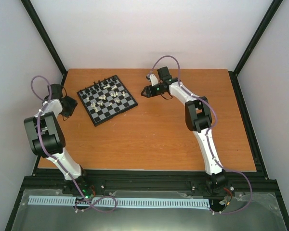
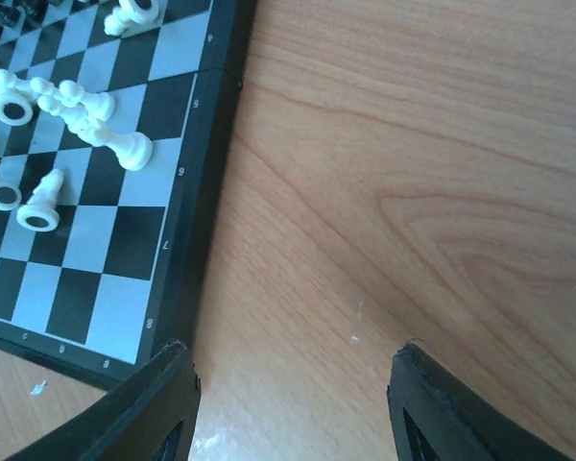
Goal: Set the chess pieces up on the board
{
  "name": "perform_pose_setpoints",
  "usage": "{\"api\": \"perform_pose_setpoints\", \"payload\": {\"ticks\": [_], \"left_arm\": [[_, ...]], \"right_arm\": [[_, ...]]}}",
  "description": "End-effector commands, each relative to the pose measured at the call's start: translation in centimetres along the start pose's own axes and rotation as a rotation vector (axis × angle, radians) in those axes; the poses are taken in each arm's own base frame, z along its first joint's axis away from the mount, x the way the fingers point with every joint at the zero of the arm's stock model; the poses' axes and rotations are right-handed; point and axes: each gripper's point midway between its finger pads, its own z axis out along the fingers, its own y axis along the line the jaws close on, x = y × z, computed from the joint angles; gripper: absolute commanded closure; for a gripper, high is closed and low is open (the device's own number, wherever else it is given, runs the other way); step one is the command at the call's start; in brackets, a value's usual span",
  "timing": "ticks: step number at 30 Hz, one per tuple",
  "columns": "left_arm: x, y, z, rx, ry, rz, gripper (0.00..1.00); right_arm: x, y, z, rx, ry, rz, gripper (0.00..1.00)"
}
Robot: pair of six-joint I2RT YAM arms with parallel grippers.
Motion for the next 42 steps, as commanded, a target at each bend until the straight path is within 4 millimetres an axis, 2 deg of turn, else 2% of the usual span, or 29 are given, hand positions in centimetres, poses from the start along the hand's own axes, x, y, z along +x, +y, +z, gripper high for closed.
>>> {"api": "perform_pose_setpoints", "payload": {"ticks": [1,7,14,23,29,32,39,42], "left_arm": [[0.6,-2.2,-0.1,0.117,0.036,0.019,0.59],[1.3,-1.9,-0.2,0.119,0.050,0.016,0.59],[3.5,-2.3,0.6,0.116,0.102,0.064,0.57],[5.7,-2.6,2.4,0.095,0.154,0.093,0.59],[6.2,-2.3,2.9,0.061,0.148,0.102,0.60],[6.5,-2.2,3.5,0.052,0.164,0.104,0.56],[6.9,-1.8,4.4,0.018,0.186,0.106,0.54],[7.5,-2.1,4.8,0.039,0.211,0.113,0.61]], "right_arm": [[0.4,1.4,2.0,-0.046,0.032,0.022,0.46],[0.4,2.0,3.9,-0.096,0.030,0.052,0.47],[1.2,3.5,6.0,-0.132,0.051,0.041,0.51],[2.4,3.2,6.6,-0.119,0.084,0.042,0.60],[3.1,3.0,6.8,-0.119,0.100,0.046,0.63],[3.1,3.0,6.8,-0.119,0.099,0.046,0.63],[3.5,3.2,6.8,-0.124,0.113,0.033,0.66],[4.0,3.2,6.7,-0.127,0.128,0.026,0.67]]}}
